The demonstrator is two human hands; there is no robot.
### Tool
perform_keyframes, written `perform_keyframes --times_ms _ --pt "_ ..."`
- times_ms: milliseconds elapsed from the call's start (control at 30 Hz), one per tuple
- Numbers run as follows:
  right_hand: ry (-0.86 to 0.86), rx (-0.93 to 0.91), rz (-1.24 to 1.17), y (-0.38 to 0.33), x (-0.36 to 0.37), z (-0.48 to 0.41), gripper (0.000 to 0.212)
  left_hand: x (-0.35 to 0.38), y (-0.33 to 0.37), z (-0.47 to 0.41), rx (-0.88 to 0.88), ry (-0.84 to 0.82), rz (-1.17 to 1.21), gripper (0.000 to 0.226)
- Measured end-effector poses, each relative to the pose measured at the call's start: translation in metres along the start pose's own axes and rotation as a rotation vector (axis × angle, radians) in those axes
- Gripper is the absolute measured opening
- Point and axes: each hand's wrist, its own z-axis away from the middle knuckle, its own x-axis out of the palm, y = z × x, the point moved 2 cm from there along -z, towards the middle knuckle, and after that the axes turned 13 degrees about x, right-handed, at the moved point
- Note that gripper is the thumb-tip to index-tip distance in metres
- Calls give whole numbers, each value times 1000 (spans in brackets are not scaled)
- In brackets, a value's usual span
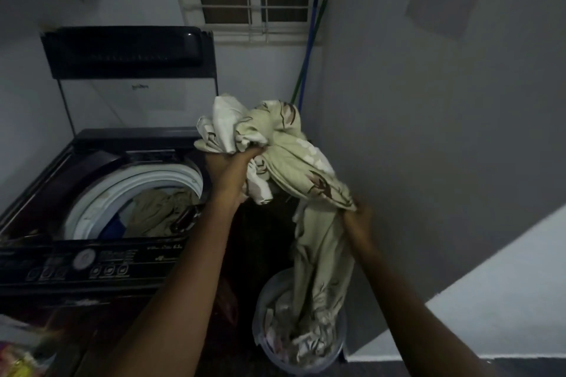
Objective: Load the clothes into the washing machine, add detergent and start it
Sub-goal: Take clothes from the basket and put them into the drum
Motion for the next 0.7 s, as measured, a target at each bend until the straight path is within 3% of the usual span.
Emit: perform_keyframes --times_ms 67,133,233,333,433,500,600,700 --pt "121 -70 -119 -38 -17 -1 11 -13 0 -7 151 35 -217 75" --pt "143 -170 -226 -80 -21 0 12 -8 1 -1 159 -34 -382 89" --pt "86 -253 -237 -121 -6 0 18 7 -3 10 94 -128 -356 82" --pt "-188 -211 -95 -133 21 -1 36 20 -8 16 42 -112 -171 62" --pt "-484 12 -217 -123 39 5 27 24 -10 18 3 -194 -50 64" --pt "-585 124 -198 -114 41 9 36 22 -6 22 17 -293 -37 69" --pt "-739 176 -123 -109 38 14 70 16 -6 27 31 -387 -15 61" --pt "-871 215 -148 -113 32 21 76 16 -14 30 40 -314 -41 53"
